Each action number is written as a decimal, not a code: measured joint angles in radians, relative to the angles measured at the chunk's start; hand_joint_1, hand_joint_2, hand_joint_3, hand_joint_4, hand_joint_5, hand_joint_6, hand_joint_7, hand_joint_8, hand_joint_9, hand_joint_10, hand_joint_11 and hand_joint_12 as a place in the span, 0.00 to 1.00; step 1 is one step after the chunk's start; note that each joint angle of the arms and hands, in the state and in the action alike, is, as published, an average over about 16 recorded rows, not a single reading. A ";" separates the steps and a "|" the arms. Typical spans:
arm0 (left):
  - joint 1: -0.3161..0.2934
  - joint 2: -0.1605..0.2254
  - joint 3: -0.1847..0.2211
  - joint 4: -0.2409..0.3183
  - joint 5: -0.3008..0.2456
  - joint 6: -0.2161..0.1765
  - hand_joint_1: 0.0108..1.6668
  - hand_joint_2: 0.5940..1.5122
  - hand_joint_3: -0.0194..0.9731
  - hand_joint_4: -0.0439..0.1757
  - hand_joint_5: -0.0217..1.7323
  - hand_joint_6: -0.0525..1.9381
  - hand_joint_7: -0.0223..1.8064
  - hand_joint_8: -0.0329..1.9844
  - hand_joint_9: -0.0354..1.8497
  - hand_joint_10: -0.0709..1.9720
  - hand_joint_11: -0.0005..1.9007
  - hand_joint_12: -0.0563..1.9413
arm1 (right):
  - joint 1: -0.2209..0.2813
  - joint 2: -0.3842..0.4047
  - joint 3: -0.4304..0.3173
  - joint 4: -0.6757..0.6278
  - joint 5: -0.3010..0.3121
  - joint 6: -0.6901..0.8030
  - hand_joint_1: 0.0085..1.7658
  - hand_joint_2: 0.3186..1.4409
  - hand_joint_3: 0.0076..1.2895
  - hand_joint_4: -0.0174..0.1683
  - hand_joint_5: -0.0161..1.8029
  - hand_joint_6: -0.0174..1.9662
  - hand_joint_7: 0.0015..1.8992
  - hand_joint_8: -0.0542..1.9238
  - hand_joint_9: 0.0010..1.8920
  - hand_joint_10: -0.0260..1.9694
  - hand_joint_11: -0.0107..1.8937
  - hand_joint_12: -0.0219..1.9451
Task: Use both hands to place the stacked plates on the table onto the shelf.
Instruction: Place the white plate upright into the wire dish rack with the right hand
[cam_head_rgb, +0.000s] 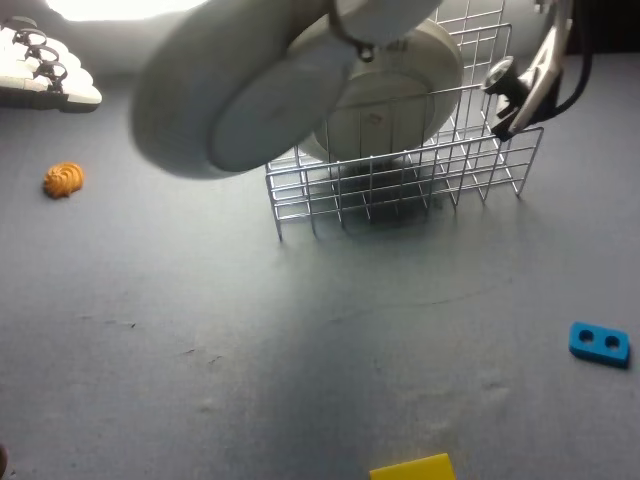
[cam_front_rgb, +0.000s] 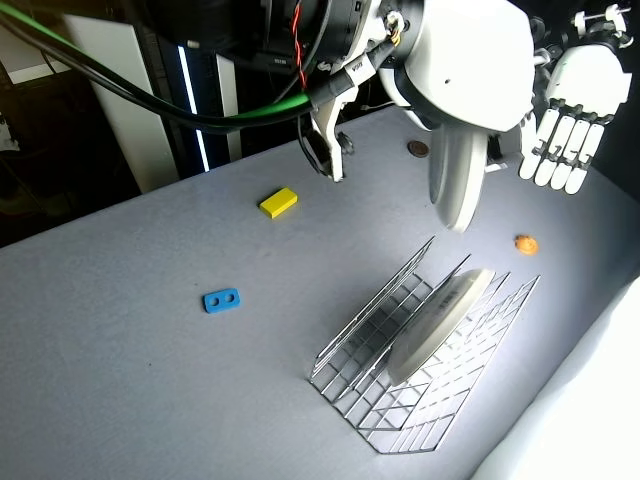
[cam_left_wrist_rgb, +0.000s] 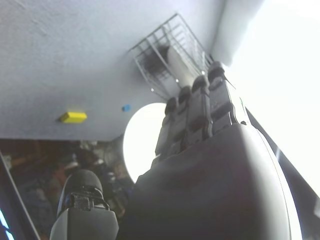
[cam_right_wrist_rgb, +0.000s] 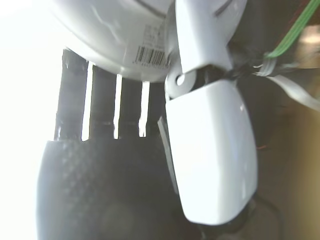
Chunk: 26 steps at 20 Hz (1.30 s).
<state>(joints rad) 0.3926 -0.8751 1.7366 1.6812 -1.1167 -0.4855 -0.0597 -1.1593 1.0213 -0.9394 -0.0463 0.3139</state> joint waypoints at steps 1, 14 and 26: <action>0.000 0.000 -0.001 0.001 0.000 0.002 0.00 0.47 0.04 0.20 0.02 0.03 0.02 0.02 0.03 0.01 0.01 0.04 | 0.008 0.002 0.001 0.013 -0.026 0.008 0.76 0.63 0.00 0.08 0.50 0.58 0.46 0.52 0.45 0.66 0.39 0.60; 0.017 -0.012 -0.006 0.005 -0.018 0.039 0.01 0.46 0.04 0.20 0.02 0.03 0.02 0.02 0.03 0.01 0.01 0.04 | 0.024 0.006 0.046 0.082 -0.215 0.048 0.76 0.65 0.00 0.06 0.50 0.55 0.46 0.51 0.45 0.66 0.39 0.61; 0.049 -0.023 -0.016 -0.012 -0.035 0.089 0.01 0.46 0.04 0.20 0.02 0.03 0.02 0.02 0.03 0.01 0.01 0.04 | -0.030 -0.049 0.144 0.071 -0.270 0.080 0.76 0.65 0.00 0.06 0.49 0.55 0.47 0.50 0.46 0.66 0.39 0.62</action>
<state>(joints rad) 0.4420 -0.8986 1.7207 1.6688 -1.1516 -0.3961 -0.0900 -1.2084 1.1651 -0.8683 -0.3159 0.3937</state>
